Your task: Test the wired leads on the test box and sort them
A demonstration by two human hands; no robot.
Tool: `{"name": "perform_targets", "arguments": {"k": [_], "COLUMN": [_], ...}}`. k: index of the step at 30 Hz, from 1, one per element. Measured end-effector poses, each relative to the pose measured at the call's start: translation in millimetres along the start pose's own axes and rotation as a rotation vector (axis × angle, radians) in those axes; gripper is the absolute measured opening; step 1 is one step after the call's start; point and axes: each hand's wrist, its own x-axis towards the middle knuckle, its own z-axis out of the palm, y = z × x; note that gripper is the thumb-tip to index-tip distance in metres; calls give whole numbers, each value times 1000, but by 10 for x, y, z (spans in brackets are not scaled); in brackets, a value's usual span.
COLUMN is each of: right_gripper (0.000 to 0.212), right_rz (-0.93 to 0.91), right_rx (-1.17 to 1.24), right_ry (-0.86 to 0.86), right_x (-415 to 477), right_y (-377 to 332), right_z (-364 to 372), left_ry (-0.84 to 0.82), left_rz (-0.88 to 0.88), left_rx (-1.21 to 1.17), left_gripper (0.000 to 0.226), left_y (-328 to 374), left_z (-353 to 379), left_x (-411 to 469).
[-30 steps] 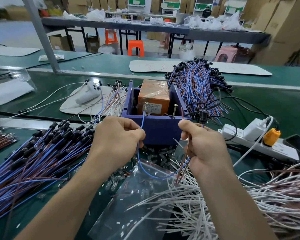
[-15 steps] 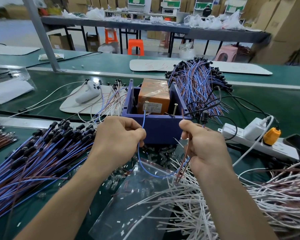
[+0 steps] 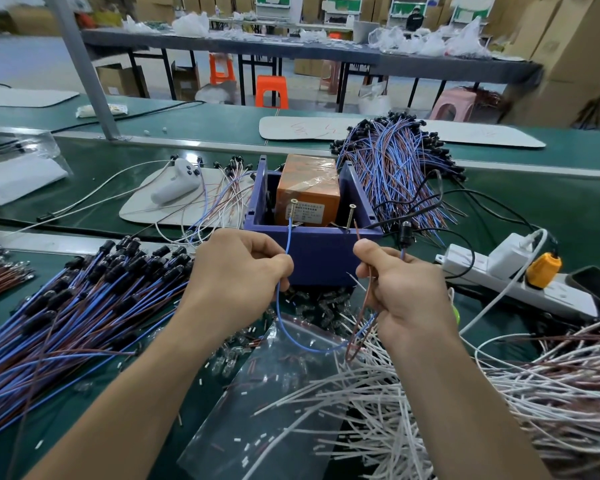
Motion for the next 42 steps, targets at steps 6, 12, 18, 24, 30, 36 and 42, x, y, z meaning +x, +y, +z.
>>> {"name": "perform_targets", "arguments": {"k": [6, 12, 18, 24, 30, 36, 42], "right_gripper": [25, 36, 26, 29, 27, 24, 33], "right_rz": [-1, 0, 5, -73, -79, -117, -199], "right_rx": [-3, -12, 51, 129, -219, -577, -523], "right_ry": [-16, -19, 56, 86, -255, -546, -458], "right_x": [-4, -24, -73, -100, -129, -237, -252], "right_y": [19, -6, -65, -173, -211, -105, -169], "right_z": [13, 4, 0, -19, -28, 32, 42], "left_ry": [-2, 4, 16, 202, 234, -322, -125], "left_rz": [0, 10, -25, -59, 44, -4, 223], "left_rx": [1, 64, 42, 77, 909, 1151, 835], "left_gripper": [27, 23, 24, 13, 31, 51, 16], "left_y": [12, 11, 21, 102, 197, 380, 707], "left_z": [-1, -3, -10, -66, -182, -455, -622], "left_x": [-12, -16, -14, -70, -129, -385, -697]}}
